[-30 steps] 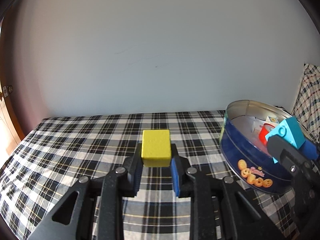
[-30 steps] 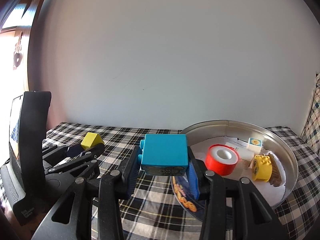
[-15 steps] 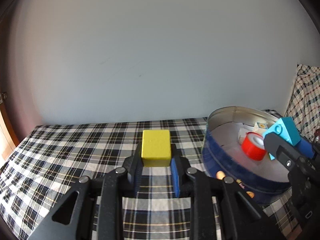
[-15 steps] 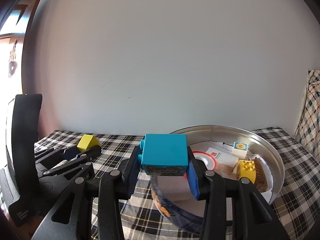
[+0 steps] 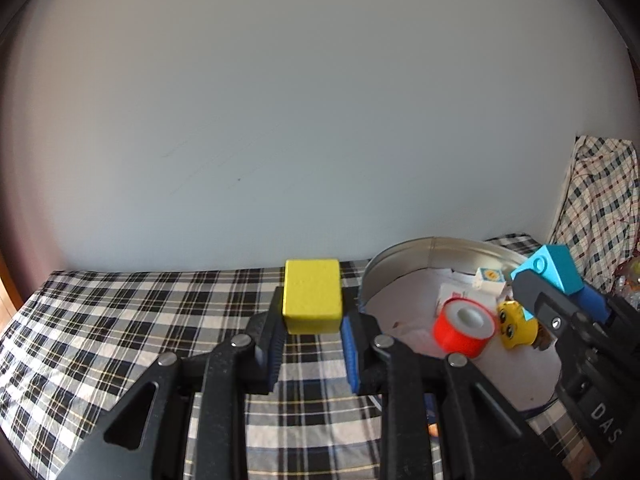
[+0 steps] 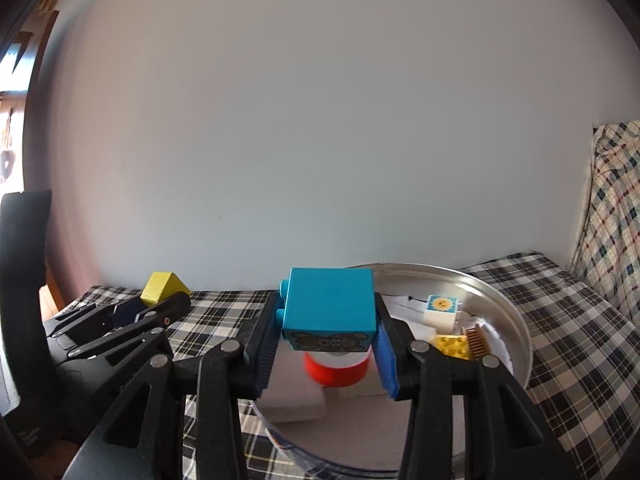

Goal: Organize rigid objects
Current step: 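Carry the yellow cube and teal brick over the blue tin with both grippers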

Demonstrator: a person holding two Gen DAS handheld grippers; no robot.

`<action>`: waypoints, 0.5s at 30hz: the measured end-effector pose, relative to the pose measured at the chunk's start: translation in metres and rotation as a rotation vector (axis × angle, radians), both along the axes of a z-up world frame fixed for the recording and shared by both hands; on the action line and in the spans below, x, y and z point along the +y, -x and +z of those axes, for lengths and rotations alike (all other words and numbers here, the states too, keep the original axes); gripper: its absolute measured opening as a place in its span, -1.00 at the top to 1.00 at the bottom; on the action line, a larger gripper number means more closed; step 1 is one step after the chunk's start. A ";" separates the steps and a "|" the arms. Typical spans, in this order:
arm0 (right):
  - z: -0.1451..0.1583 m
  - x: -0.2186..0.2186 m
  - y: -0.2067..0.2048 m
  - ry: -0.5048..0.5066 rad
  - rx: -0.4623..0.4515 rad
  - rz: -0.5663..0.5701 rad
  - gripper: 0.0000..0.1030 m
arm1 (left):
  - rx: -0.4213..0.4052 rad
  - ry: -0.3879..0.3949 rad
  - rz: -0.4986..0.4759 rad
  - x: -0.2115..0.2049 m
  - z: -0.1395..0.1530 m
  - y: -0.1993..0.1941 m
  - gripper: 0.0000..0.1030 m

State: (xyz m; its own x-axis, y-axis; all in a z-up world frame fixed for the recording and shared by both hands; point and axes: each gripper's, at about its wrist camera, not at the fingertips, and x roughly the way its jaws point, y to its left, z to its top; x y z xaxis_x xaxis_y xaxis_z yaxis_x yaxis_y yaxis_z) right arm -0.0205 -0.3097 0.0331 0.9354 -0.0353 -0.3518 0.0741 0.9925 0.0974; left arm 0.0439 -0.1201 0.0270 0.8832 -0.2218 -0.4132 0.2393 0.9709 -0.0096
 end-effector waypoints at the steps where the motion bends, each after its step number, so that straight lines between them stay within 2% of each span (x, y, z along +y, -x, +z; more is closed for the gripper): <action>1: 0.001 -0.003 0.001 -0.002 -0.003 -0.006 0.12 | -0.001 0.004 -0.005 -0.002 0.001 -0.001 0.56; 9: 0.015 -0.031 0.002 -0.003 -0.040 -0.100 0.12 | -0.006 0.026 -0.059 -0.023 0.006 -0.003 0.56; 15: 0.018 -0.061 -0.002 -0.006 -0.025 -0.186 0.12 | 0.014 0.049 -0.136 -0.049 0.006 -0.009 0.56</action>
State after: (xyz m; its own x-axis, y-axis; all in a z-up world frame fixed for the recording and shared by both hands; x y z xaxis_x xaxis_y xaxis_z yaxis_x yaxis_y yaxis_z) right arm -0.0189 -0.3712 0.0509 0.9216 -0.2060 -0.3290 0.2533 0.9614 0.1074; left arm 0.0529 -0.1693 0.0326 0.8380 -0.3590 -0.4110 0.3681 0.9279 -0.0600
